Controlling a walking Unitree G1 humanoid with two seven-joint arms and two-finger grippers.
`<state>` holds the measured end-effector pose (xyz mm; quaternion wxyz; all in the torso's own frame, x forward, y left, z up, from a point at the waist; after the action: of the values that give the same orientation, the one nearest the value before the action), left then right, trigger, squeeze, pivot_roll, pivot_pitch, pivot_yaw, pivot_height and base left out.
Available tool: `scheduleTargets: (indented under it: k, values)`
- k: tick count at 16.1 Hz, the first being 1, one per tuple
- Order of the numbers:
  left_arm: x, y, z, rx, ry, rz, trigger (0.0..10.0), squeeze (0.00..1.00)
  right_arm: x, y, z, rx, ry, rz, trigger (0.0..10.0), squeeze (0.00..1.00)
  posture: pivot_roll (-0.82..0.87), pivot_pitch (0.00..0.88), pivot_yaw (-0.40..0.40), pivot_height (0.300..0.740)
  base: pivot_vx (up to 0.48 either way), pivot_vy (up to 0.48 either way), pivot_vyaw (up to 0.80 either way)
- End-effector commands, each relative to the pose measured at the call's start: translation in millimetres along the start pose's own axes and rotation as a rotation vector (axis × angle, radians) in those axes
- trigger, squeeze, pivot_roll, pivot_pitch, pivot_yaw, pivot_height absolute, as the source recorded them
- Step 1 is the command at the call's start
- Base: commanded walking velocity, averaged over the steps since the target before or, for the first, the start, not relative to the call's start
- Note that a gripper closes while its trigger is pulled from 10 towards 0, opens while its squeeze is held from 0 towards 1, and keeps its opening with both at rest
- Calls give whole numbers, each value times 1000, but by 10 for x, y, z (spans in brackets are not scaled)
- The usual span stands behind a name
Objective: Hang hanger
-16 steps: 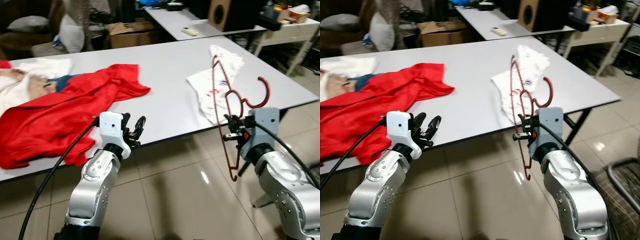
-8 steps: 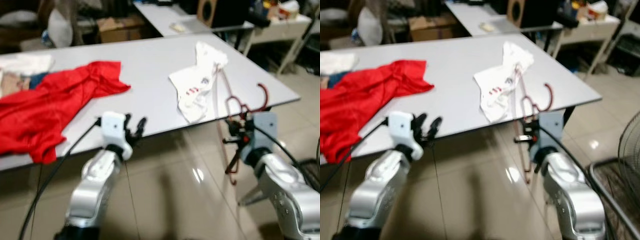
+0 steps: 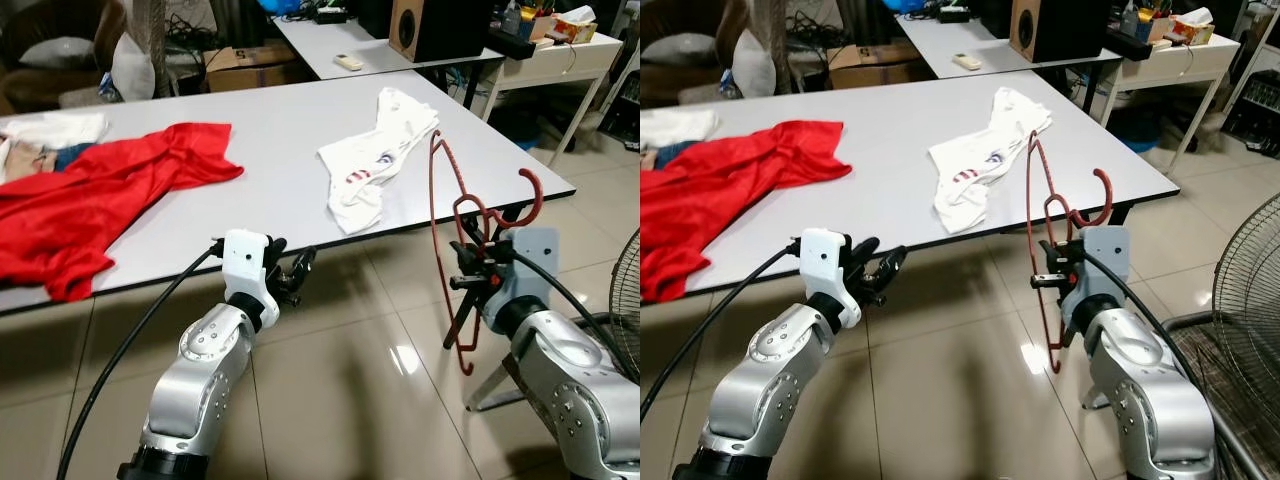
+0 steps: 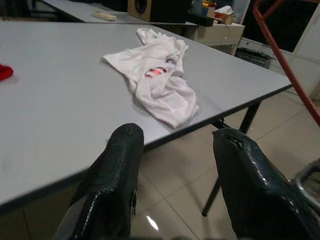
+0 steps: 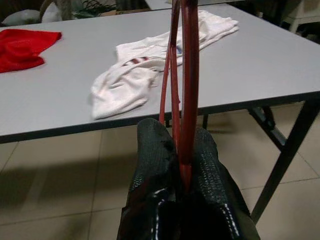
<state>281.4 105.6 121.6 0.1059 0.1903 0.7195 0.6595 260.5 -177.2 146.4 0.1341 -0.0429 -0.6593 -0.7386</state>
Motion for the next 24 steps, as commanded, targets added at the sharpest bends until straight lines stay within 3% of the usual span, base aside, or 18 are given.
scheduleTargets:
  k: [1, 4, 5, 9, 13, 16, 19, 21, 24]
  values:
    - [9, 65, -23, 1, -30, -19, 10000, 0, -4, 35, 54, -2, 24, -8, 10000, 0, -120, 11, 22, 740, 0, 0, 0]
    - [13, 104, -22, 16, -38, -40, 10000, 0, 7, 0, 63, -13, 34, 13, 10000, 0, -121, 17, 21, 740, 0, 0, 0]
    - [24, 147, 15, -24, -10, -72, 10000, 0, 8, 9, 47, -21, 24, 4, 10000, 0, -120, 18, 19, 740, 0, 0, 0]
    - [31, 76, 92, 61, 66, -20, 10000, 0, 6, 35, 39, -16, 23, -15, 10000, 0, -117, 20, 16, 740, 0, 0, 0]
    - [38, 65, 129, 4, 106, -43, 10000, 0, 3, 50, 22, 39, -2, -29, 10000, 0, -119, 19, 16, 740, 0, 0, 0]
    - [38, 108, 133, 7, 88, -61, 10000, 0, -21, 101, 6, -1, -10, -51, 10000, 0, -118, 17, 16, 740, 0, 0, -406]
    - [44, 120, 155, 6, 93, -71, 10000, 0, -41, 110, 33, 39, -5, -64, 10000, 0, -117, 12, 16, 740, 312, 0, -533]
    - [45, 122, 194, 14, 116, -74, 10000, 0, -62, 108, 44, 118, -16, -62, 10000, 0, -119, 11, 17, 740, 392, 0, 0]
    - [51, 120, 203, 12, 126, -73, 10000, 0, -59, 89, 23, 129, -19, -51, 10000, 0, -121, 15, 8, 740, 415, 0, 0]
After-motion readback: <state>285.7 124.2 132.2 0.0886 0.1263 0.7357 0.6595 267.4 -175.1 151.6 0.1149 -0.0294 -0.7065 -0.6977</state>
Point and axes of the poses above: a point about 5 cm out from each wrist's last joint towards the gripper, its own x axis pointing back from the gripper into the wrist, its own y axis along the axis of the wrist's last joint, z = x × y, the point moved 1 cm from there along -x, pointing out of the wrist towards the gripper, and after that the axes turned 3 degrees about -x, right-handed, at the moved point
